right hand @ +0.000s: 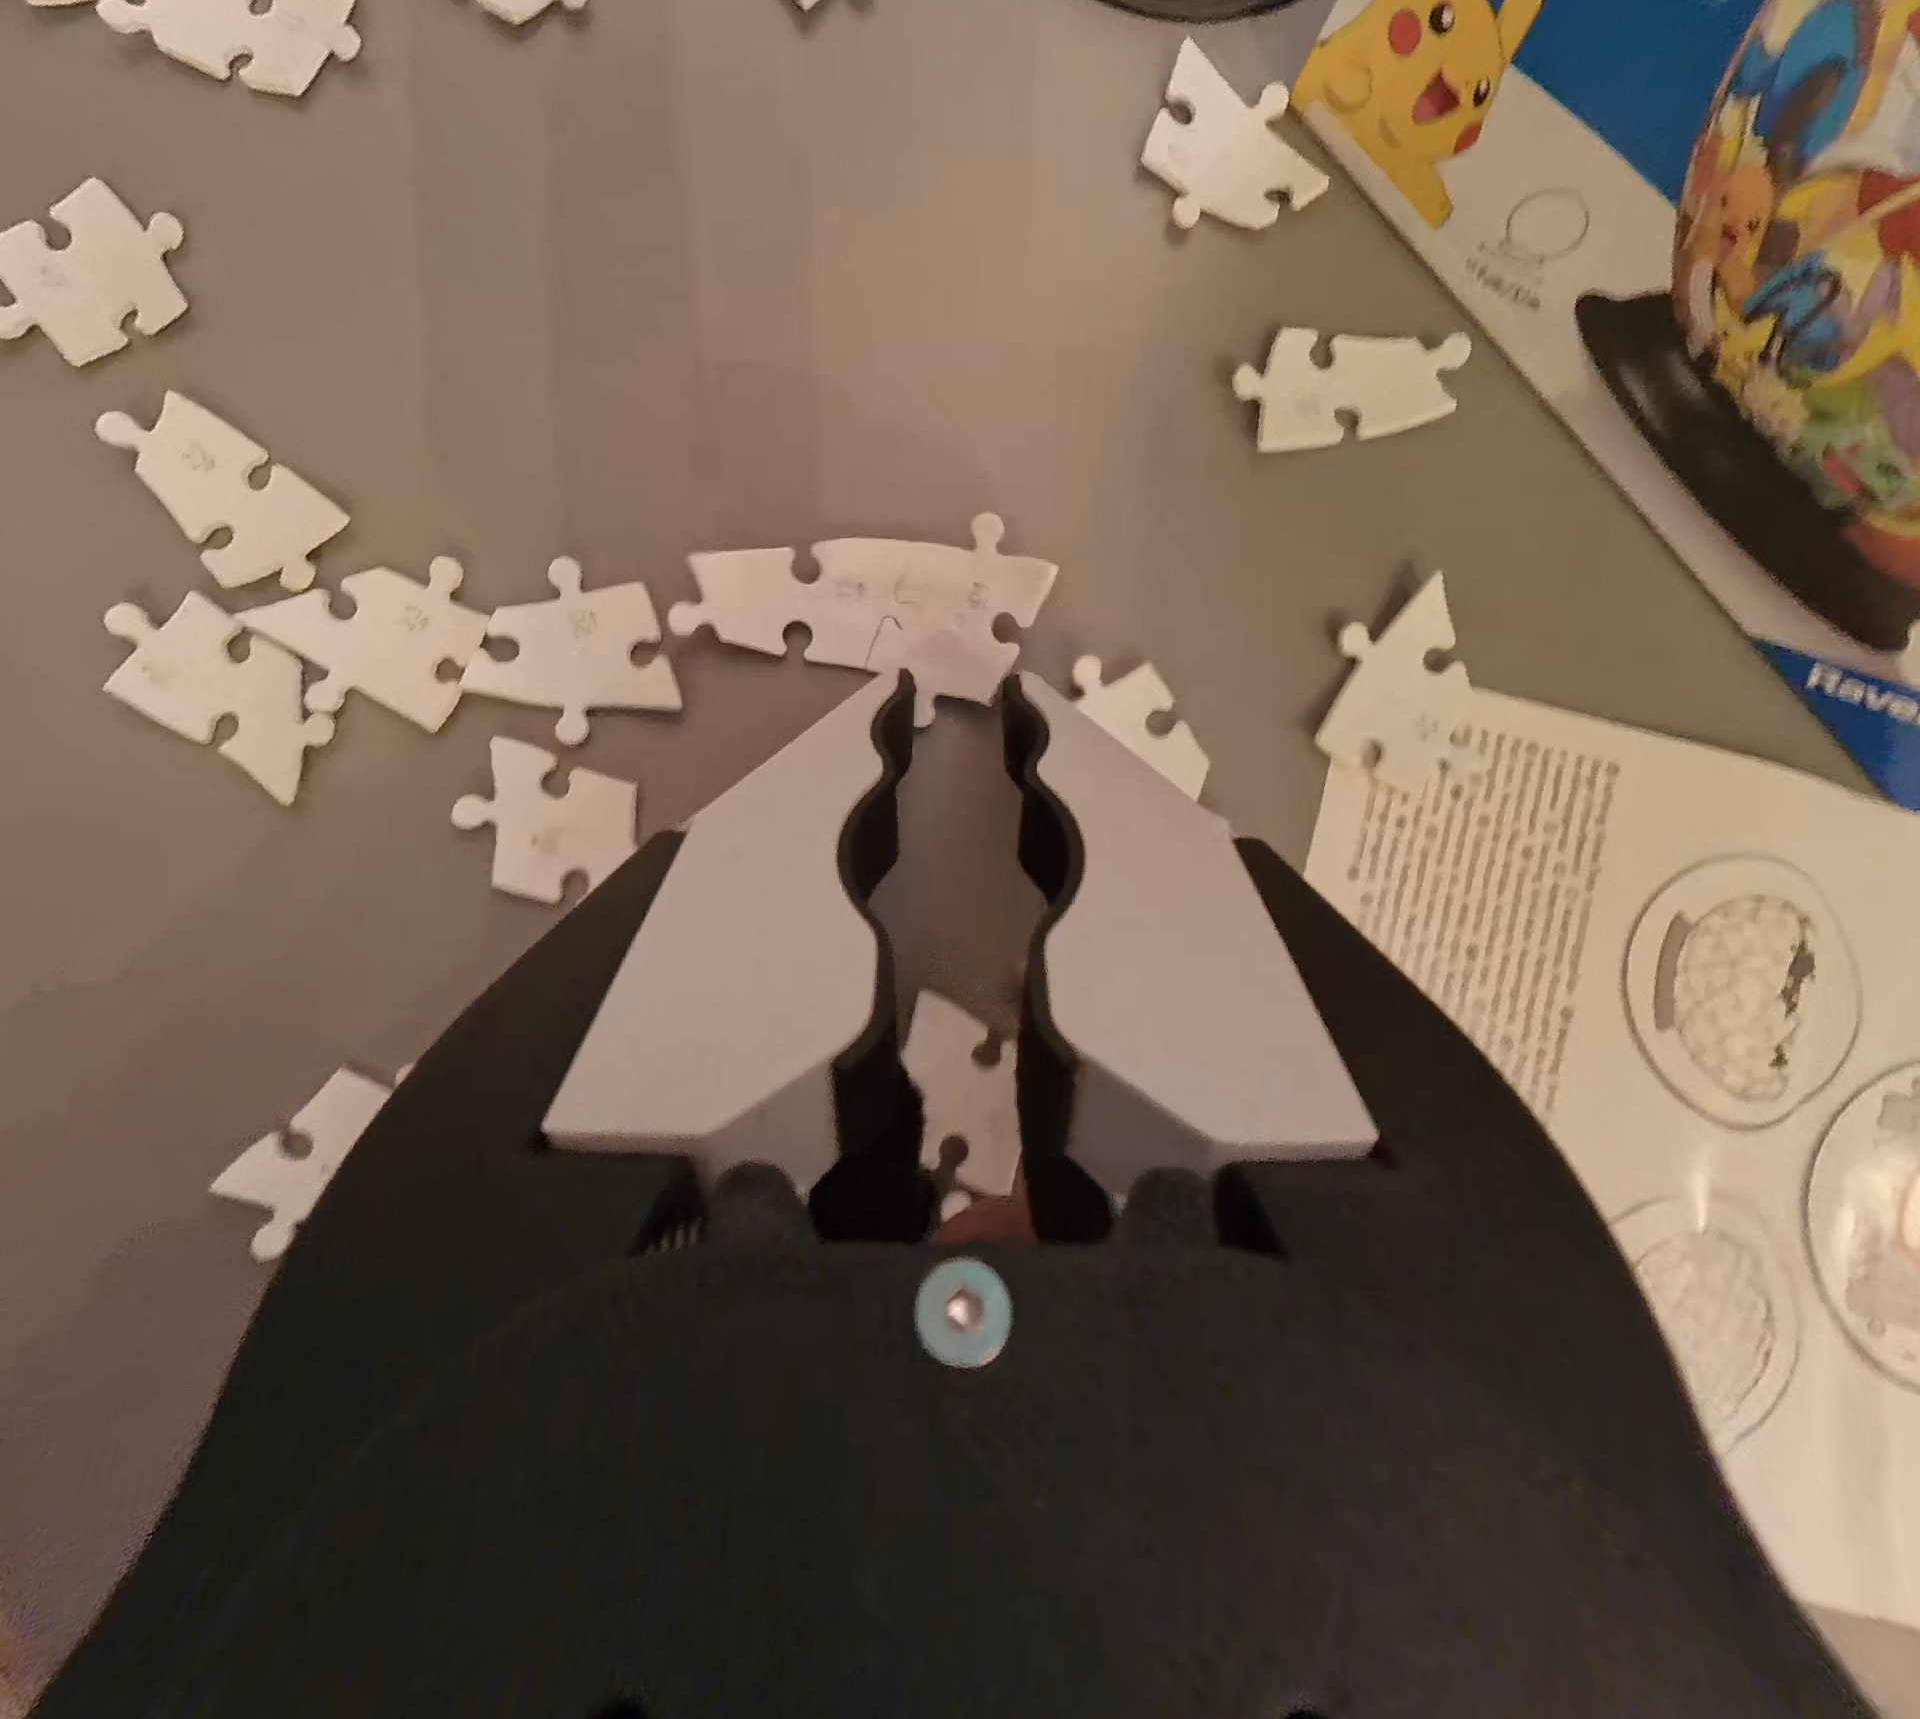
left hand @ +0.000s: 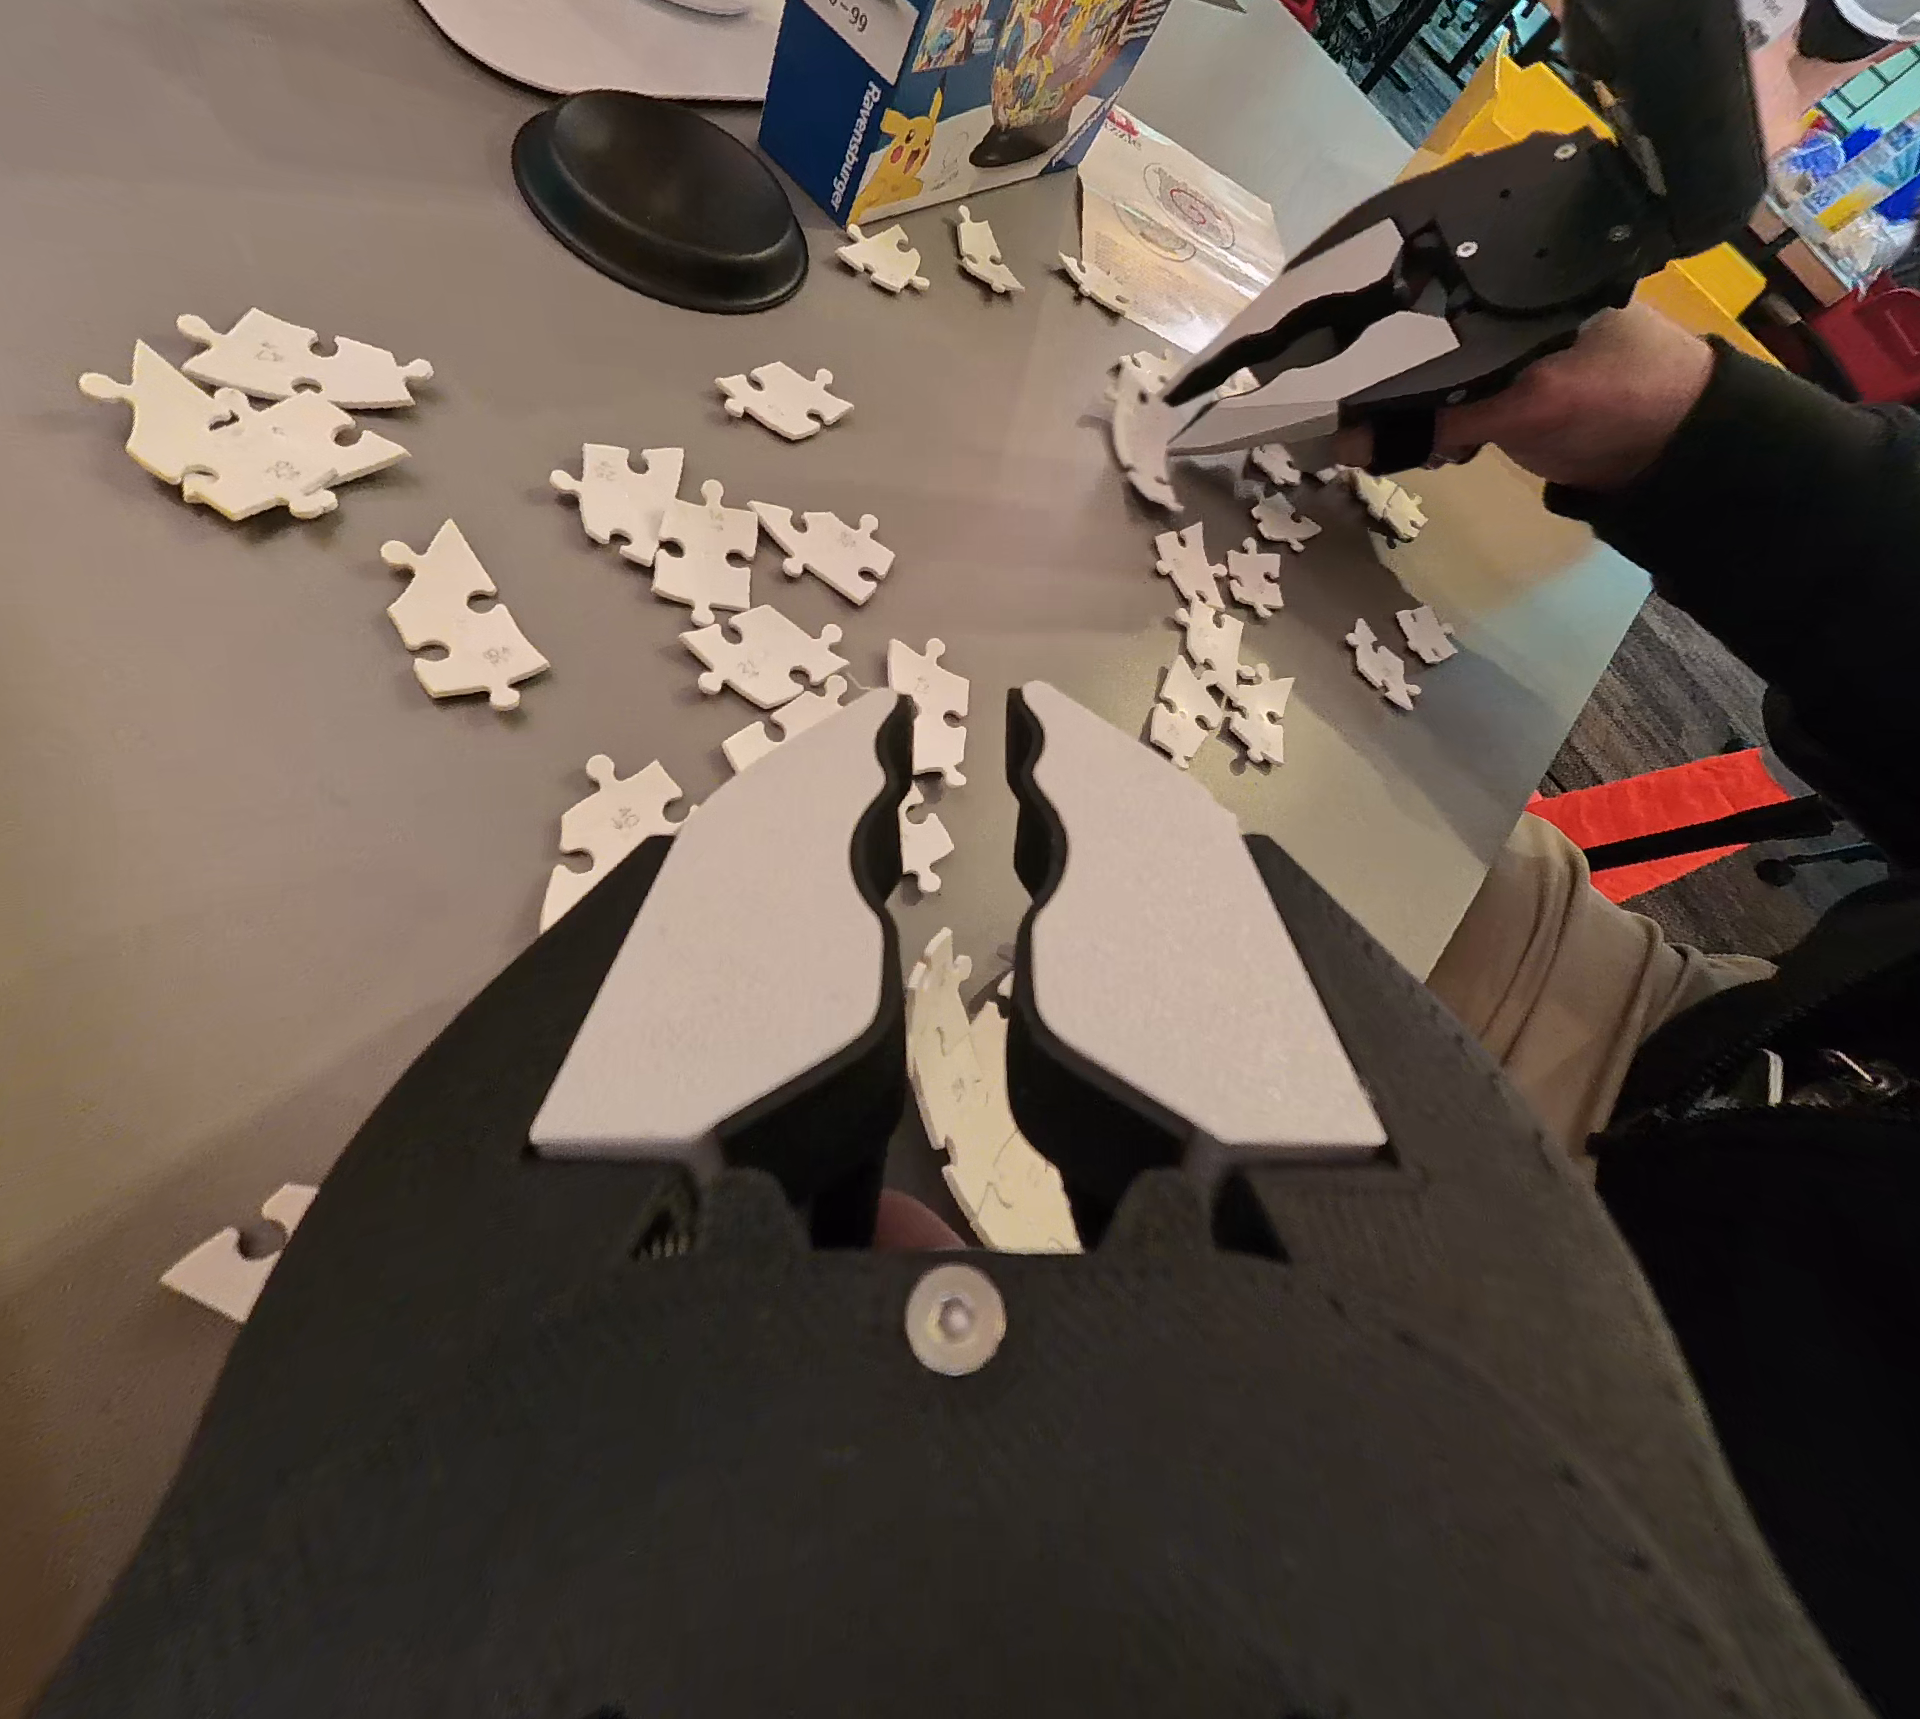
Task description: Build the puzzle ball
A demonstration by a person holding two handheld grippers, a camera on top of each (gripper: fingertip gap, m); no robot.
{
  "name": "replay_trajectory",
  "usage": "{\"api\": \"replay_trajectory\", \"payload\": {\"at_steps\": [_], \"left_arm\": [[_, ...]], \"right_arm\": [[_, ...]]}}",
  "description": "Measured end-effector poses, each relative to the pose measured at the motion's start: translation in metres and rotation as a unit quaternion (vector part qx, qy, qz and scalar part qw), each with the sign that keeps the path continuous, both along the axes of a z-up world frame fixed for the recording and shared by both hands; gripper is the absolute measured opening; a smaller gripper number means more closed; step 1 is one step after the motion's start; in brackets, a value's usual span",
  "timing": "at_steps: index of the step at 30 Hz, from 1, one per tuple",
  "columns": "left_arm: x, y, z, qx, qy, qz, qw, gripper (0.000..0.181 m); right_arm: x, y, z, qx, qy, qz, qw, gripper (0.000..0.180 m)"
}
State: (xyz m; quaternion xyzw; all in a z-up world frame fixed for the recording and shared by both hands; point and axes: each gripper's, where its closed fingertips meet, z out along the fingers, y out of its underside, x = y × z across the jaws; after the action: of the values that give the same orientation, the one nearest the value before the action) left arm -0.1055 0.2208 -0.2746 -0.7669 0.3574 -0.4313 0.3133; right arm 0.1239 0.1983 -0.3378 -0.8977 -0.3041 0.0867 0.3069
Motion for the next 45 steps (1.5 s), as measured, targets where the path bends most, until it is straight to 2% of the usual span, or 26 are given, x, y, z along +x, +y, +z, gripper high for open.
{"api": "replay_trajectory", "payload": {"at_steps": [1,3,4,9,14,18,25,35,45], "left_arm": [[0.0,0.0,0.0,0.0,0.0,0.0,1.0,0.017],[0.0,0.0,-0.001,0.0,0.0,0.0,1.0,0.017],[0.0,0.0,-0.001,-0.001,0.0,-0.001,1.0,0.017],[-0.001,0.0,0.0,0.001,-0.001,0.002,1.0,0.017],[-0.003,0.001,0.001,0.001,-0.004,0.004,1.0,0.017],[-0.002,0.001,0.001,0.001,-0.004,0.004,1.0,0.016],[-0.004,0.001,0.004,0.005,-0.005,0.006,1.0,0.016],[-0.003,0.0,0.003,0.005,-0.004,0.004,1.0,0.017],[-0.002,0.0,0.001,0.003,-0.002,0.003,1.0,0.017]], "right_arm": [[-0.002,0.005,0.0,0.004,-0.004,0.001,1.0,0.018],[-0.004,0.019,0.001,0.013,-0.006,-0.011,1.0,0.038],[-0.004,0.026,0.002,0.02,-0.006,-0.018,1.0,0.04],[0.011,0.024,0.013,0.028,-0.02,-0.026,0.999,0.033],[0.017,-0.009,0.028,-0.004,0.008,0.005,1.0,0.028],[0.019,-0.037,0.022,-0.045,0.004,0.045,0.998,0.028],[0.01,-0.063,0.01,-0.1,-0.004,0.102,0.99,0.03],[0.013,-0.077,0.0,-0.131,-0.028,0.125,0.983,0.035],[0.021,-0.071,-0.002,-0.117,-0.033,0.114,0.986,0.018]]}}
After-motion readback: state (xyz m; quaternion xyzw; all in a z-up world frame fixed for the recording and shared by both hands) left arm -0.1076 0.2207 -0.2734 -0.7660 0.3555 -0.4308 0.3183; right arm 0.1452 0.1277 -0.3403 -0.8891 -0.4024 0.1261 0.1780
